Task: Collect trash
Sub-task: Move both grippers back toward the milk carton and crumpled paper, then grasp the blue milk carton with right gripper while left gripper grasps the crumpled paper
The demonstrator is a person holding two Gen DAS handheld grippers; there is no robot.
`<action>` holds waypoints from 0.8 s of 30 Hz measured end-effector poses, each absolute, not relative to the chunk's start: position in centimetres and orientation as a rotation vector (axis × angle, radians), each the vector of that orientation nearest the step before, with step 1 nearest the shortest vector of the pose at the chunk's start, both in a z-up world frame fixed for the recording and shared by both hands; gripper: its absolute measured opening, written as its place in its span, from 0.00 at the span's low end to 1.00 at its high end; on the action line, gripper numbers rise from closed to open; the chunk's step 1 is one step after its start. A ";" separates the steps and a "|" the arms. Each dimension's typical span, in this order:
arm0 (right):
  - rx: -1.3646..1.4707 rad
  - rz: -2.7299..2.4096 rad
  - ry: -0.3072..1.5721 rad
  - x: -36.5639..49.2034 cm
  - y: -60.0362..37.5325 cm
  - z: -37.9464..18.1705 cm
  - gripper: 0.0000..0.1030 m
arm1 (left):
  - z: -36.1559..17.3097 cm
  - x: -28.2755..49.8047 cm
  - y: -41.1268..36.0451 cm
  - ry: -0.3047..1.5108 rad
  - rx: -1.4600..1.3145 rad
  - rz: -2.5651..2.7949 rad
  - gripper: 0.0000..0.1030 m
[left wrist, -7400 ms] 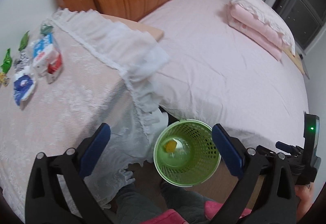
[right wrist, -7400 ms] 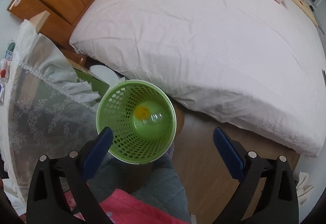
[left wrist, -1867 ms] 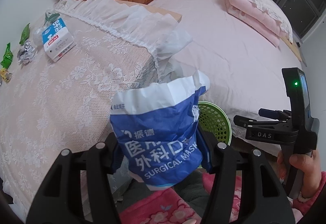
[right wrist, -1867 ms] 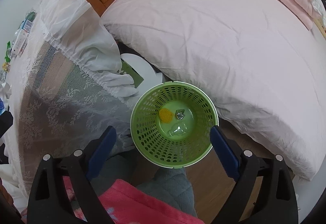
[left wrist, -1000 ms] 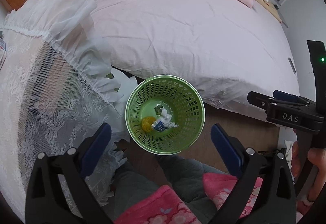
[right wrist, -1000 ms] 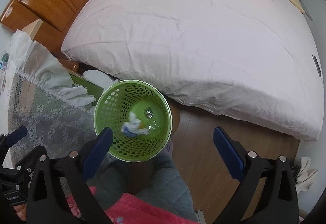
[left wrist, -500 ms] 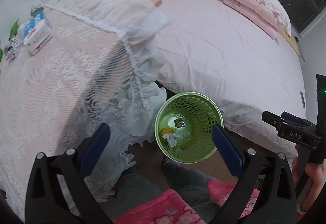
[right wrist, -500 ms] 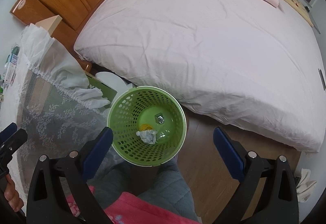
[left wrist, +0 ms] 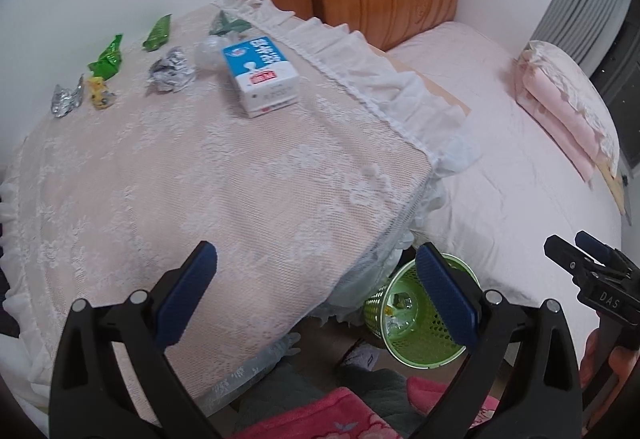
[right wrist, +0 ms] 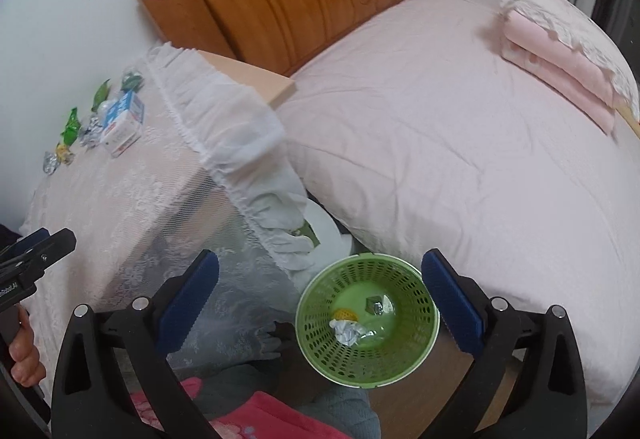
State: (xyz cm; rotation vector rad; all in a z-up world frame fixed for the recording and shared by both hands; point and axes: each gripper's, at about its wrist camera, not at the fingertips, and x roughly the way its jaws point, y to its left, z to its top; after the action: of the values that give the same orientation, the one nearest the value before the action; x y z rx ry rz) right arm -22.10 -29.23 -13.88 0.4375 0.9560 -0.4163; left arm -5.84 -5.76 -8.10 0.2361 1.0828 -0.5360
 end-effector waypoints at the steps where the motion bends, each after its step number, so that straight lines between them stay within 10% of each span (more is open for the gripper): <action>1: 0.424 -0.395 0.962 -21.3 -28.7 -13.8 0.98 | -8.1 -5.5 -5.1 1.084 0.228 -0.519 0.92; 24: 0.189 -0.128 1.006 -4.8 -19.3 -12.7 0.98 | -8.9 4.9 2.8 1.092 0.118 -0.311 0.92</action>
State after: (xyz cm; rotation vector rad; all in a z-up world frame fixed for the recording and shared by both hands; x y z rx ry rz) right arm -4.81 -19.33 -12.68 0.1894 1.0058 -0.1284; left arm 4.92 2.77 -8.92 0.1182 1.0923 -0.3109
